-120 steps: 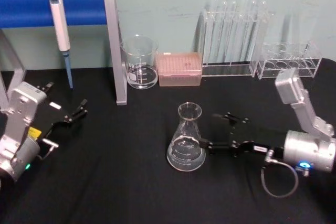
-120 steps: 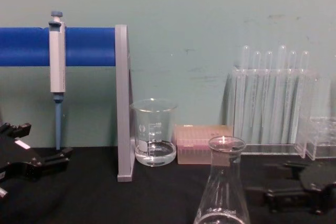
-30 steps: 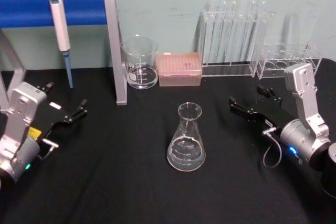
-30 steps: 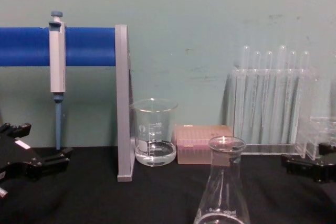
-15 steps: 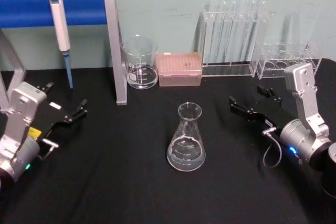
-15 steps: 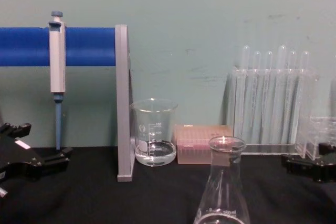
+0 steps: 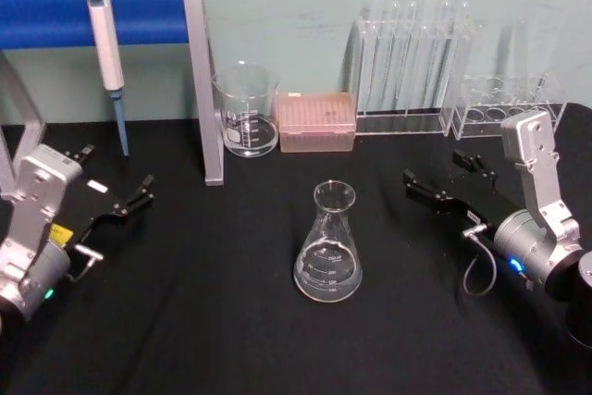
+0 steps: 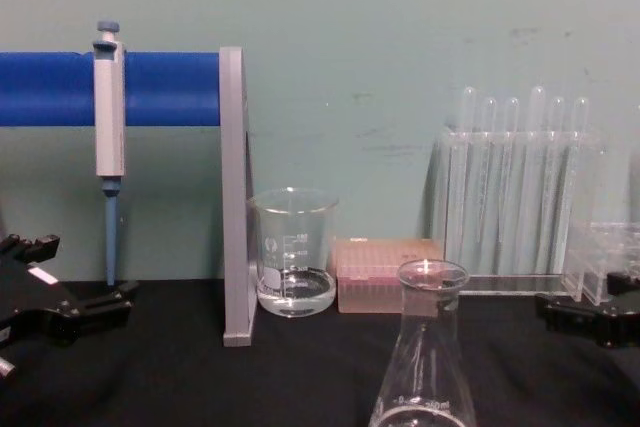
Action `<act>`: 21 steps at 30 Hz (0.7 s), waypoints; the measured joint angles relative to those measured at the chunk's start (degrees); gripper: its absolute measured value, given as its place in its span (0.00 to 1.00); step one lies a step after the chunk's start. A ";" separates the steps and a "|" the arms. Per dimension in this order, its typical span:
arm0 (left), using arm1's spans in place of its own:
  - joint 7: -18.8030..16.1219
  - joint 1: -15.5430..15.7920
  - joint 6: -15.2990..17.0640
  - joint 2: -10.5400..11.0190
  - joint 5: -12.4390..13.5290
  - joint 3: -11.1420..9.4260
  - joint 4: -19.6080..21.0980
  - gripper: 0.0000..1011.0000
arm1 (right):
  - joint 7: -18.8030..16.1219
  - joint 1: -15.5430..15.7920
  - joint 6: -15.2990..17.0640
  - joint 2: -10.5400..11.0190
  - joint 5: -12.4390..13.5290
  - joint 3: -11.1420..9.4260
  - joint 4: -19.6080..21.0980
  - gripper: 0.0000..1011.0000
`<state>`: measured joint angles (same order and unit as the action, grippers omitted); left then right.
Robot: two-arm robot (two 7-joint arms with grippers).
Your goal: Grasp the erlenmeyer flask with one hand, shake it three times, then place it back.
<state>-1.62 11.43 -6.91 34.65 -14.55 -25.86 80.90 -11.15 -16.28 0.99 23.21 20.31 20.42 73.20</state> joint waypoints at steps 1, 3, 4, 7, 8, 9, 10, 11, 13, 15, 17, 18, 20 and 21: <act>0.00 0.00 0.00 0.00 0.00 0.00 0.00 0.99 | 0.00 0.00 0.00 0.00 0.00 0.00 0.00 0.99; 0.00 0.00 0.00 0.00 0.00 0.00 0.00 0.99 | 0.00 0.00 0.00 0.00 0.00 0.00 0.00 0.99; 0.00 0.00 0.00 0.00 0.00 0.00 0.00 0.99 | 0.00 0.00 0.00 0.00 0.00 0.00 0.00 0.99; 0.00 0.00 0.00 0.00 0.00 0.00 0.00 0.99 | 0.00 0.00 0.00 0.00 0.00 0.00 0.00 0.99; 0.00 0.00 0.00 0.00 0.00 0.00 0.00 0.99 | 0.00 0.00 0.00 0.00 0.00 0.00 0.00 0.99; 0.00 0.00 0.00 0.00 0.00 0.00 0.00 0.99 | 0.00 0.00 0.00 0.00 0.00 0.00 0.00 0.99; 0.00 0.00 0.00 0.00 0.00 0.00 0.00 0.99 | 0.00 0.00 0.00 0.00 0.00 0.00 0.00 0.99; 0.00 0.00 0.00 0.00 0.00 0.00 0.00 0.99 | 0.00 0.00 0.00 0.00 0.00 0.00 0.00 0.99; 0.00 0.00 0.00 0.00 0.00 0.00 0.00 0.99 | 0.00 0.00 0.00 0.00 0.00 0.00 0.00 0.99; 0.00 0.00 0.00 0.00 0.00 0.00 0.00 0.99 | 0.00 0.00 0.01 0.00 0.00 0.00 0.00 0.99; 0.00 0.00 0.00 0.00 0.00 0.00 0.00 0.99 | 0.00 0.00 0.00 0.00 0.00 0.00 0.00 0.99; 0.00 0.00 0.00 0.00 0.00 0.00 0.00 0.99 | 0.00 0.00 0.00 0.00 0.00 0.00 0.00 0.99; 0.00 0.00 0.00 0.00 0.00 0.00 0.00 0.99 | 0.00 0.00 0.00 0.00 0.00 0.00 0.00 0.99; 0.00 0.00 0.00 0.00 0.00 0.00 0.00 0.99 | 0.00 0.00 0.00 0.00 0.00 0.00 0.00 0.99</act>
<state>-1.62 11.43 -6.91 34.65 -14.55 -25.86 80.90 -11.14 -16.28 1.00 23.21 20.31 20.42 73.20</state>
